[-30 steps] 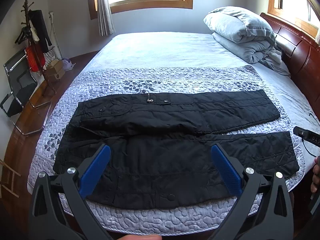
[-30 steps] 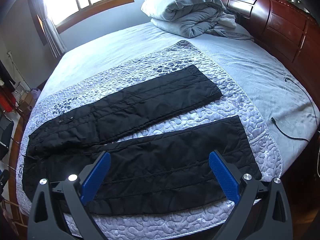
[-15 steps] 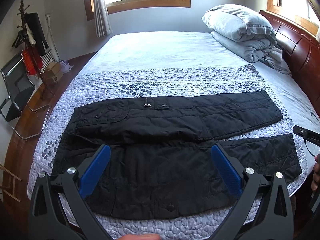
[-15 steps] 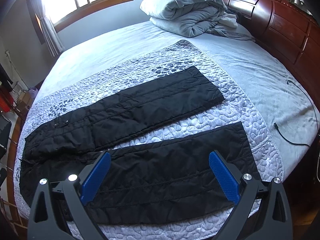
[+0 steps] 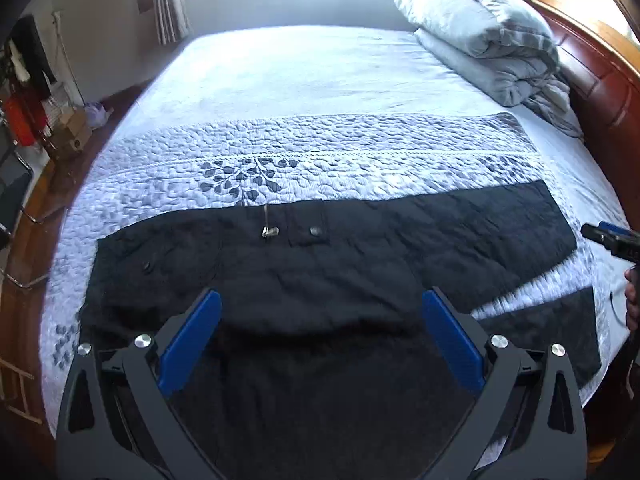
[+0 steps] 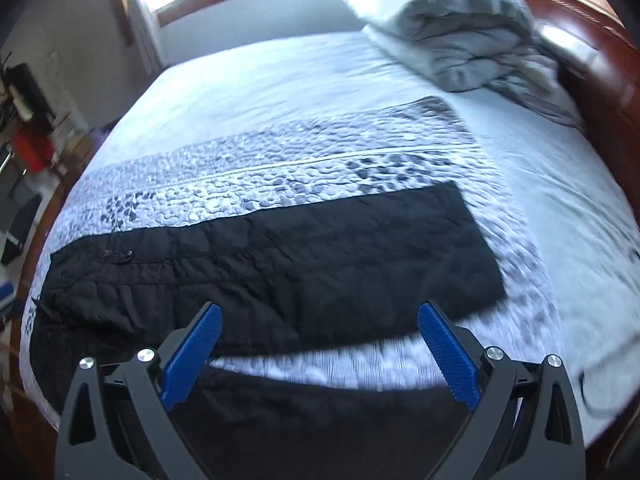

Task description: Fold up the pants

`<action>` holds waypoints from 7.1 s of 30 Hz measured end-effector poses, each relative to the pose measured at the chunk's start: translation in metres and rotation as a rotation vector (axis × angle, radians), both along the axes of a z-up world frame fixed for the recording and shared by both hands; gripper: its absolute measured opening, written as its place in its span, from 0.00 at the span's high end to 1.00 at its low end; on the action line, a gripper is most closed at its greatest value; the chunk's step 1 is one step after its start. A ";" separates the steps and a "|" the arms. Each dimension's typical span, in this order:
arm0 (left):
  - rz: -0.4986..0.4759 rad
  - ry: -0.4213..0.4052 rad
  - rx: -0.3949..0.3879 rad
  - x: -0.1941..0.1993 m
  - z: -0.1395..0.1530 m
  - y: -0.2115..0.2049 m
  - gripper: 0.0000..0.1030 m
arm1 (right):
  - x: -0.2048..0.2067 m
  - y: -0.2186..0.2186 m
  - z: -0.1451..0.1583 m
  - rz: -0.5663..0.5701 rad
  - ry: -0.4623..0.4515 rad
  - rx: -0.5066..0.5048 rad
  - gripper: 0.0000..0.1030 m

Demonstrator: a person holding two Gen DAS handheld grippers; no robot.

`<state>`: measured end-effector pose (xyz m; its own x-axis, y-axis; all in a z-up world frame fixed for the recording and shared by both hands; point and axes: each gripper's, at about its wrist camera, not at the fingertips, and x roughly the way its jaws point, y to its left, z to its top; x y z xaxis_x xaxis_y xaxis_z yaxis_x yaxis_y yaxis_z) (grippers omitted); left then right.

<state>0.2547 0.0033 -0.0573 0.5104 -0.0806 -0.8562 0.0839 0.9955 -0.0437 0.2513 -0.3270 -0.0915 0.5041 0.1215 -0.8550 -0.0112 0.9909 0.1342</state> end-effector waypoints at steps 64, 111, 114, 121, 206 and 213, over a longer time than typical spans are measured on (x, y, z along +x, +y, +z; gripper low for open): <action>-0.506 0.136 0.075 0.069 -0.102 0.002 0.82 | 0.005 0.104 -0.040 0.597 -0.134 -0.181 0.94; -0.237 0.017 -0.296 -0.230 -0.074 0.049 0.10 | -0.244 0.097 -0.008 0.245 -0.208 -0.170 0.26; -0.046 -0.015 -0.228 -0.215 -0.078 0.063 0.07 | -0.209 0.115 -0.015 0.178 -0.203 -0.292 0.25; 0.184 -0.027 -0.190 -0.201 -0.099 0.096 0.07 | -0.147 0.180 -0.078 0.223 -0.077 -0.532 0.25; 0.456 0.118 -0.601 -0.268 -0.143 0.185 0.05 | -0.327 -0.108 -0.073 -0.530 0.010 0.481 0.63; 0.562 0.122 -0.845 -0.263 -0.167 0.216 0.07 | -0.315 -0.083 -0.073 -0.480 0.033 0.443 0.60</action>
<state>-0.0082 0.2193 -0.2241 0.5738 -0.4580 -0.6790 -0.4380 0.5289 -0.7269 -0.0640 -0.4095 -0.1646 0.5644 0.2341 -0.7916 0.4298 0.7353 0.5239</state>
